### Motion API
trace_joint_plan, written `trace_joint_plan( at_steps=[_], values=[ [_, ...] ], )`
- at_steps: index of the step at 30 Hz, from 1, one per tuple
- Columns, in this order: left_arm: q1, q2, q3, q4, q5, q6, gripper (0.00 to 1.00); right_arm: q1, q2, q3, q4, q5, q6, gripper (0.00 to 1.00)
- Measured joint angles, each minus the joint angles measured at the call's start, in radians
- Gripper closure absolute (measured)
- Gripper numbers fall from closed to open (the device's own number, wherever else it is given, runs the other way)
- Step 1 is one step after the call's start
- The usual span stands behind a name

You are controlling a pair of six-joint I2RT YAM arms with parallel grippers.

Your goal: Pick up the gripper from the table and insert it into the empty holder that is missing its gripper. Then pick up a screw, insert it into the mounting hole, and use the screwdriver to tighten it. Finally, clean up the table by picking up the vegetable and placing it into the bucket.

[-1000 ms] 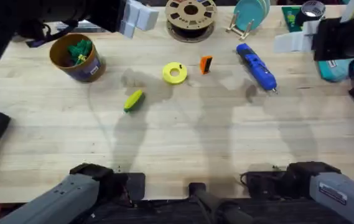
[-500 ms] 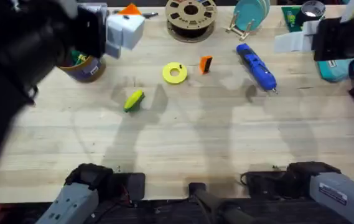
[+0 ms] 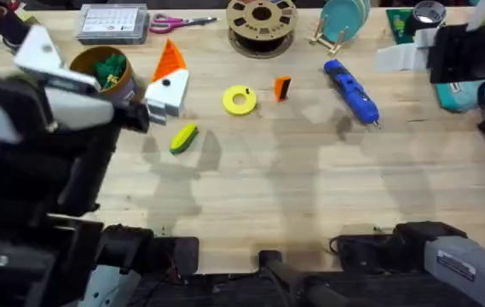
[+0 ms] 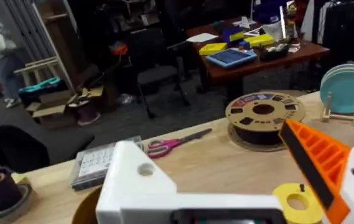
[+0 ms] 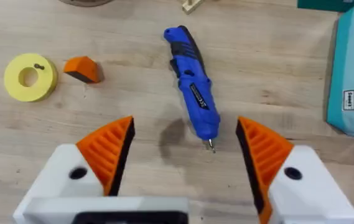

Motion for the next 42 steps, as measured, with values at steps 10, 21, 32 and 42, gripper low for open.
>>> trace_joint_plan(
  at_steps=[10, 21, 32, 42],
  values=[
    [0.073, -0.142, -0.167, 0.065, 0.136, -0.115, 0.015, 0.0, 0.0, 0.0, 0.0, 0.0, -0.002, 0.004],
    [0.099, -0.274, -0.304, 0.086, 0.331, -0.246, 0.015, 0.0, 0.0, 0.0, 0.0, 0.0, -0.002, 0.003],
    [0.099, -0.355, -0.374, 0.091, 0.511, -0.319, 0.015, 0.0, 0.0, 0.0, 0.0, 0.0, -0.002, 0.003],
    [0.099, -0.355, -0.387, 0.06, 0.719, -0.392, 0.015, 0.0, 0.0, 0.0, 0.0, 0.0, -0.002, 0.003]
  ],
)
